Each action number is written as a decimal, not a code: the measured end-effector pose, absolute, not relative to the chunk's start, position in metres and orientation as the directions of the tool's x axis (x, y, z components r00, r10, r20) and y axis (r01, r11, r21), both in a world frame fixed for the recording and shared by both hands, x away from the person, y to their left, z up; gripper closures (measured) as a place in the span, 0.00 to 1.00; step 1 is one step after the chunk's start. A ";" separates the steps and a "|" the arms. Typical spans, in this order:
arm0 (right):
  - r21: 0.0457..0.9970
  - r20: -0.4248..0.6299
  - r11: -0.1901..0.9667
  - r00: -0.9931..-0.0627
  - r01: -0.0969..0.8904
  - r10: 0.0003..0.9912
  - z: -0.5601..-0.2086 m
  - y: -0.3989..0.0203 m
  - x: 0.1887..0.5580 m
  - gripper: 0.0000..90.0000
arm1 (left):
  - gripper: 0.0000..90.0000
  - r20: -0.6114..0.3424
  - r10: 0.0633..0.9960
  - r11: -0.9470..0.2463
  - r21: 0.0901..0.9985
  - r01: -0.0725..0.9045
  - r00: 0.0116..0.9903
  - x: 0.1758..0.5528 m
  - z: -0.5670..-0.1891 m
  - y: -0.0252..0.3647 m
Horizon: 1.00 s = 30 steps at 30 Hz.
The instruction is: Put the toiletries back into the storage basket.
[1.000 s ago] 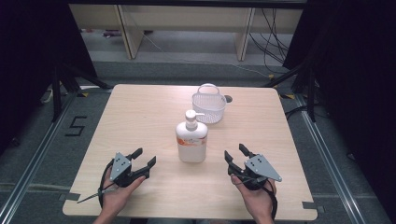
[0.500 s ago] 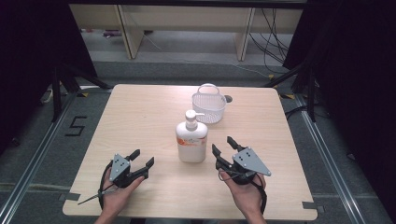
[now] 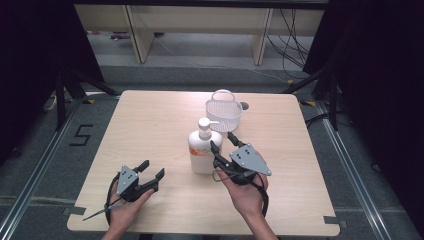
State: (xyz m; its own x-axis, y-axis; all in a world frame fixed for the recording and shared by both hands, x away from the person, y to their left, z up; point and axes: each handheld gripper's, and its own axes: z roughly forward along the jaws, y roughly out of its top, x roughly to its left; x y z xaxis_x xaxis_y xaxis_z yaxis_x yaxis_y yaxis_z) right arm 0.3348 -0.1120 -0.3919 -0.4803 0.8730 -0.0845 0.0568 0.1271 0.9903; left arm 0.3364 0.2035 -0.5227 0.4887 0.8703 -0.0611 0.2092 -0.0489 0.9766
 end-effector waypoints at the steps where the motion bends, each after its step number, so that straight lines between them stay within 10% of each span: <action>1: 0.991 -0.089 0.126 -0.481 0.045 0.872 -0.387 -0.107 0.338 0.49 | 0.36 -0.063 0.871 -0.048 0.976 0.212 0.487 0.337 -0.523 0.204; 30: 0.983 -0.102 0.154 -0.404 0.100 0.909 -0.384 -0.062 0.360 0.52 | 0.36 -0.074 0.865 -0.031 0.979 0.201 0.495 0.339 -0.523 0.205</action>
State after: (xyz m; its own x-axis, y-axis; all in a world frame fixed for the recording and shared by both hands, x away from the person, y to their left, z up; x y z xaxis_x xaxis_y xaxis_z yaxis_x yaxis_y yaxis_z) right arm 0.3605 -0.0616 -0.3839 -0.4043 0.9090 -0.1016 0.0998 0.1543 0.9830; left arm 0.3387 0.2045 -0.5235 0.4954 0.8655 -0.0742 0.2006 -0.0309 0.9792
